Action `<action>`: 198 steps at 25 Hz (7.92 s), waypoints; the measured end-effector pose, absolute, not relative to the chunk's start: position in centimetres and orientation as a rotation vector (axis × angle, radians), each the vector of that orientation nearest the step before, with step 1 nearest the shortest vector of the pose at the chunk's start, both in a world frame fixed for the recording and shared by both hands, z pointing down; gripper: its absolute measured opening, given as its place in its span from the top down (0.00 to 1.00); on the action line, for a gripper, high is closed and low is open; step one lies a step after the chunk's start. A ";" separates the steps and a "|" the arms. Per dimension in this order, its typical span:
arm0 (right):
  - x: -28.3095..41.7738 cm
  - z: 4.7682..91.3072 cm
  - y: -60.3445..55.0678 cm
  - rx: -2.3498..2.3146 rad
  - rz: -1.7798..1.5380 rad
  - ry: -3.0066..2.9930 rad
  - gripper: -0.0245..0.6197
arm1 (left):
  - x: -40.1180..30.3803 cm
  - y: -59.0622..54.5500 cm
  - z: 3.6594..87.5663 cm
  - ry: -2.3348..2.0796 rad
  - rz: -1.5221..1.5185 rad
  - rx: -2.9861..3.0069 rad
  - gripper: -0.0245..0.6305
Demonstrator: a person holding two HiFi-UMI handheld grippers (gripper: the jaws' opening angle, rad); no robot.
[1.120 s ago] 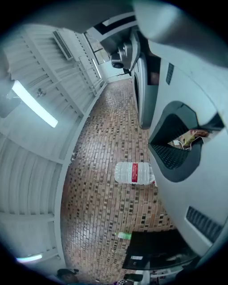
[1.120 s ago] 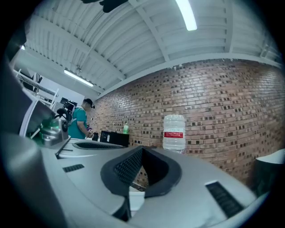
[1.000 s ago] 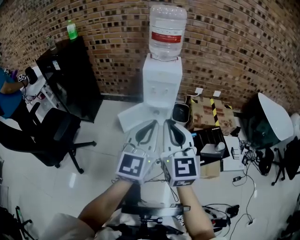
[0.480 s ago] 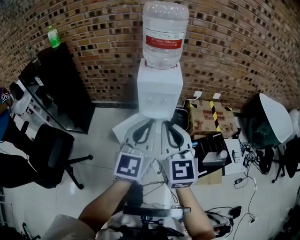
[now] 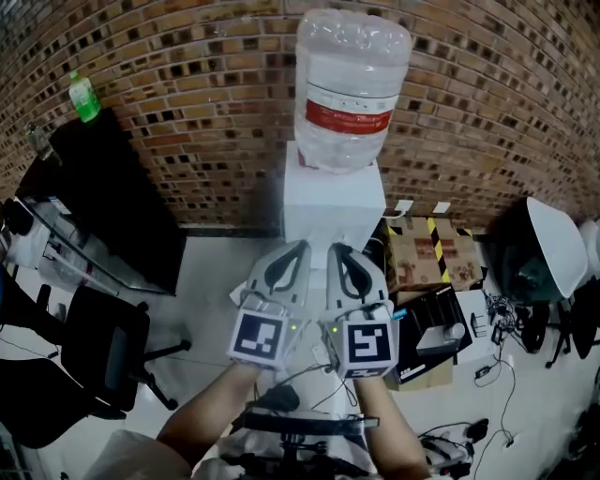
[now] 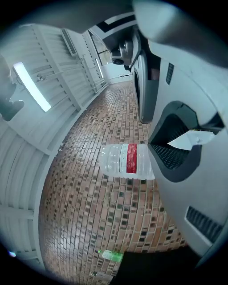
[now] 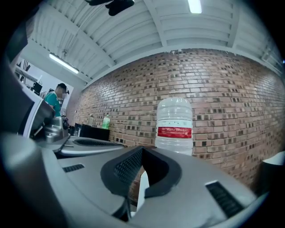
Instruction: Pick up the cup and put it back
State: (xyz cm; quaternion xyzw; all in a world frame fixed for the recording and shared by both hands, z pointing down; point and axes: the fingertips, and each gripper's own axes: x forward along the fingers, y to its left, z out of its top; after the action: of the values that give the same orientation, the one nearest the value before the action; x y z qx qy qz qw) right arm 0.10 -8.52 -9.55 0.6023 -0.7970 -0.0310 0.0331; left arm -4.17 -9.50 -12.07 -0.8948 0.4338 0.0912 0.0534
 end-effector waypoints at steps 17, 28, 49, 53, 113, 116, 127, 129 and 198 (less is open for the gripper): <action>2.2 -8.5 -15.6 1.869 -0.078 -2.451 0.95 | -1.6 -16.0 -10.4 1.310 0.272 -2.748 0.97; 5.8 -4.4 -18.5 1.884 -0.086 -2.475 0.95 | 0.1 -18.9 -6.0 1.408 0.226 -2.684 0.97; 7.3 23.7 -22.7 1.823 -0.090 -2.516 0.95 | 2.2 -23.1 22.0 1.475 0.162 -2.641 0.97; 7.3 29.5 -23.4 1.809 -0.082 -2.529 0.90 | 2.3 -23.7 27.3 1.488 0.186 -2.633 0.97; 8.3 79.4 -42.7 1.866 0.195 -2.399 0.45 | 1.6 -29.1 66.3 1.542 0.136 -2.641 0.97; 8.4 77.9 -41.8 1.869 0.167 -2.422 0.45 | 1.8 -28.9 66.3 1.549 0.133 -2.644 0.97; 8.5 70.3 -33.8 1.928 0.072 -2.460 0.45 | 1.3 -28.3 64.1 1.554 0.162 -2.612 0.97; 8.5 68.3 -32.2 1.945 0.036 -2.469 0.45 | 1.5 -28.1 63.7 1.538 0.167 -2.609 0.97; 8.7 80.1 -41.7 1.881 0.075 -2.421 0.44 | 1.3 -28.6 67.7 1.553 0.120 -2.665 0.97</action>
State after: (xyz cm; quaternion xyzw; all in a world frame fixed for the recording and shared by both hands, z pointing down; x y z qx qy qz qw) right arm 8.72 -41.69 80.11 0.6130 -0.7888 0.0244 0.0374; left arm 1.28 -28.60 67.68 -0.8630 0.5030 0.0388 0.0274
